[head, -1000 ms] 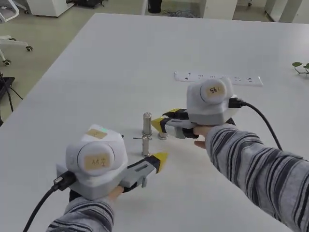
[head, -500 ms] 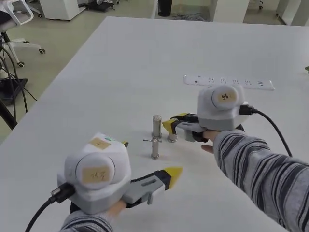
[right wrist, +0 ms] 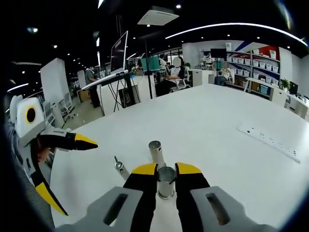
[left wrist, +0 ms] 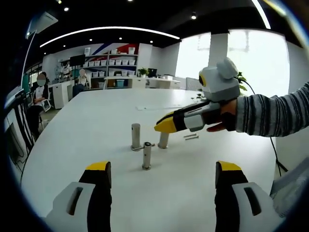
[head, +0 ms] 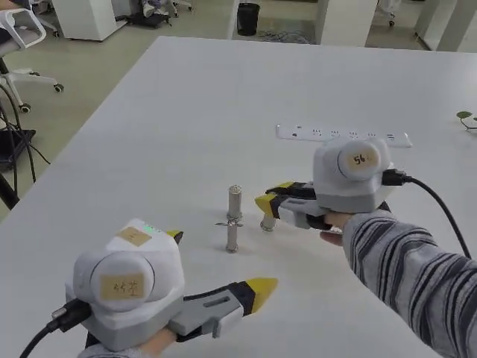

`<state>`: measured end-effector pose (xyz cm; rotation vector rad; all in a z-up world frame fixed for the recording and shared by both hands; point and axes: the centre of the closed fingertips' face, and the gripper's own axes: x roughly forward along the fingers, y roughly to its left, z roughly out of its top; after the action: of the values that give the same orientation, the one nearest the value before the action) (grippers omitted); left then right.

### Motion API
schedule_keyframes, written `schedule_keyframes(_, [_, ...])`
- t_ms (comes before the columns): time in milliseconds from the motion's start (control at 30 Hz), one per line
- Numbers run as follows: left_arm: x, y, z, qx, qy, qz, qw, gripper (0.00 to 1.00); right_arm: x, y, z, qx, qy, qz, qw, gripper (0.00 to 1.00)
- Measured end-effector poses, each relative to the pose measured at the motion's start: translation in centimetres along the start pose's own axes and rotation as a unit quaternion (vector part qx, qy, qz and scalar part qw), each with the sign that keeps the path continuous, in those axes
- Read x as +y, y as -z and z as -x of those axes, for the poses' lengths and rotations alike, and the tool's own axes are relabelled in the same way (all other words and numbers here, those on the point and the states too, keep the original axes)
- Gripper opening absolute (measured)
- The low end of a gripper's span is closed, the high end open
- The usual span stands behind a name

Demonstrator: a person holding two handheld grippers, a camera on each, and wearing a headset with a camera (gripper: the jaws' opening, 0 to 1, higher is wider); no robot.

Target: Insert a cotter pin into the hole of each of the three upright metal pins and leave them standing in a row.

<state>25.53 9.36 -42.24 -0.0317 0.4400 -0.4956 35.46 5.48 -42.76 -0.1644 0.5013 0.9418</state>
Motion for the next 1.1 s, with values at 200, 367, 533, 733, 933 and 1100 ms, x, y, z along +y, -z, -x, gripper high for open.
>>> schedule_keyframes(200, [0.0, -0.1, 0.5, -0.007, -0.001, -0.006, 1.0000, 0.90, 1.3, 1.0, 1.4, 0.008, -0.018, 0.016, 0.9997, 0.09])
schedule_keyframes(367, [-0.1, -0.1, 0.9, -0.009, 0.000, -0.007, 0.9999, 0.91, 2.9, 1.9, 2.6, 0.018, -0.039, 0.036, 0.9984, 0.09])
schedule_keyframes(533, [-0.3, -0.1, 1.3, -0.011, 0.001, -0.009, 0.9999, 0.92, 4.1, 3.0, 3.3, 0.023, -0.059, 0.040, 0.9972, 0.09])
schedule_keyframes(733, [-0.4, -0.1, 1.6, -0.015, 0.001, -0.014, 0.9998, 0.92, 5.1, 3.7, 4.1, 0.025, -0.078, 0.056, 0.9951, 0.09])
schedule_keyframes(933, [-0.4, 0.0, 1.6, -0.015, 0.000, -0.013, 0.9998, 0.92, 5.5, 4.4, 4.5, 0.030, -0.087, 0.064, 0.9936, 0.09])
schedule_keyframes(1100, [-0.4, -0.1, 1.7, -0.016, 0.000, -0.014, 0.9998, 0.92, 5.8, 4.9, 4.7, 0.034, -0.094, 0.068, 0.9926, 0.09])
